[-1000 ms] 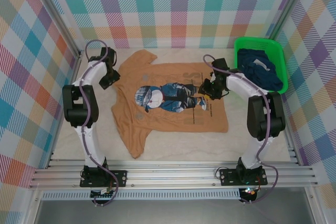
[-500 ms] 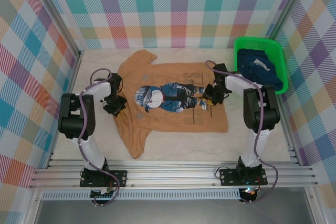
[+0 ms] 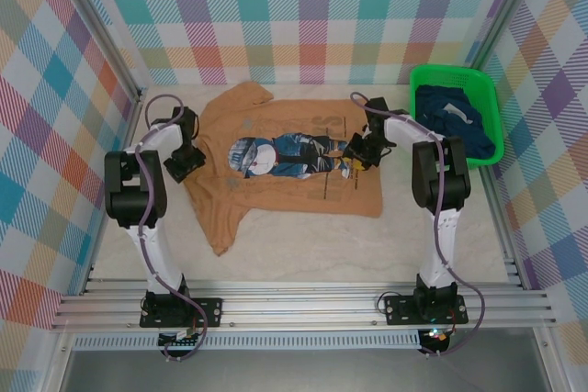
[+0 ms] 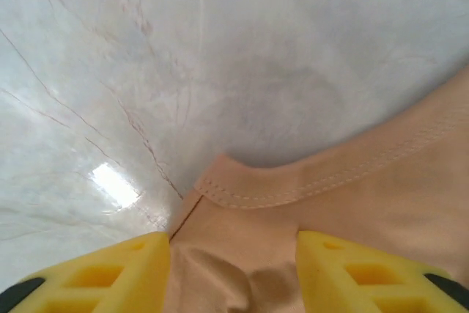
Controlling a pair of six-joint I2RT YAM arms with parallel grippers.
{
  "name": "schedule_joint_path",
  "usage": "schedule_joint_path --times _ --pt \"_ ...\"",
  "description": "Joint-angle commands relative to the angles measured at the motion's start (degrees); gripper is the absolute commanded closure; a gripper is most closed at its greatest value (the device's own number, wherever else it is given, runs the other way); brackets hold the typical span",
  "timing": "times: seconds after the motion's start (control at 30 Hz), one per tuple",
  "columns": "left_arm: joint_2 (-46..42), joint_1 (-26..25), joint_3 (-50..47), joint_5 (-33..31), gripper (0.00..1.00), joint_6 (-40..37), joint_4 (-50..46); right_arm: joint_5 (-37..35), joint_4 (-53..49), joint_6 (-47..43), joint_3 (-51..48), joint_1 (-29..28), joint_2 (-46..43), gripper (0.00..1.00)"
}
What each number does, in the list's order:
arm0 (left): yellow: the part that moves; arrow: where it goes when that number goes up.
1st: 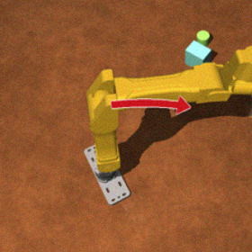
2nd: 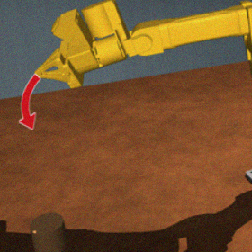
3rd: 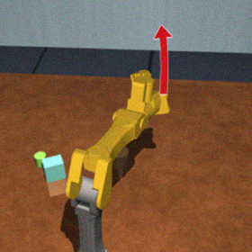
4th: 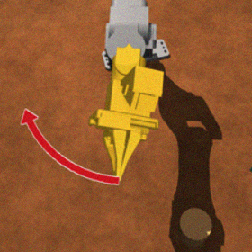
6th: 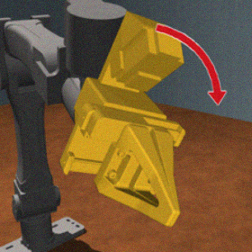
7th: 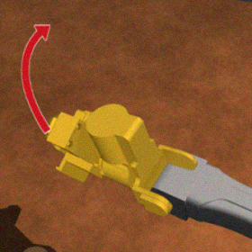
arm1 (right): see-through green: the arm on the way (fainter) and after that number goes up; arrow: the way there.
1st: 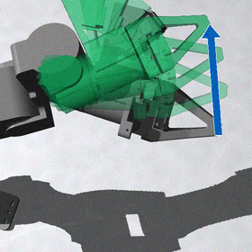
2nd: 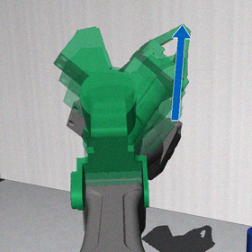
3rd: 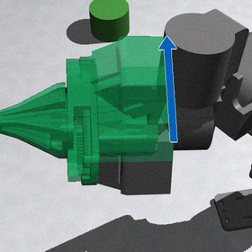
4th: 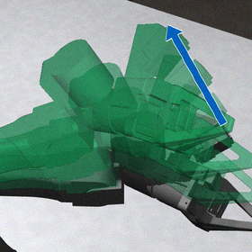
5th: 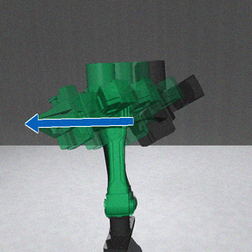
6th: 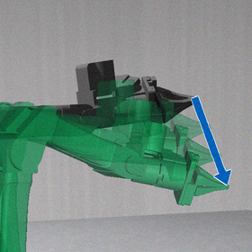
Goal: Fold and stack the t-shirts
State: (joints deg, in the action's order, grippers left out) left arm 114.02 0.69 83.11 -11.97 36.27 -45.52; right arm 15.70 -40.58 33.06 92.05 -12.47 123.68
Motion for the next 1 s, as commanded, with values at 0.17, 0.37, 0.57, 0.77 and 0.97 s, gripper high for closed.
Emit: schedule_joint_path --times 0.17,0.37,0.57,0.77,0.97 --pt "-18.8 -20.9 -9.4 -3.2 0.71 -0.1 -9.4 -2.8 -0.4 -2.5 -6.8 -1.9 -16.6 0.6" --pt "-22.1 -34.8 -19.8 1.4 0.8 4.7 -13.3 1.7 3.6 -0.4 -21.3 -2.7 -27.1 0.63" --pt "-19.0 -37.1 -23.6 1.8 0.71 2.5 -12.6 2.6 3.0 0.2 -29.5 -2.7 -31.6 0.63" --pt "-16.2 -37.4 -25.4 2.9 0.72 -0.4 -9.7 0.2 2.6 1.0 -33.0 -2.7 -32.3 0.64" --pt "-12.5 -37.4 -25.8 1.5 0.8 -1.6 -8.5 -5.4 0.0 3.2 -35.1 -2.7 -33.7 0.63"
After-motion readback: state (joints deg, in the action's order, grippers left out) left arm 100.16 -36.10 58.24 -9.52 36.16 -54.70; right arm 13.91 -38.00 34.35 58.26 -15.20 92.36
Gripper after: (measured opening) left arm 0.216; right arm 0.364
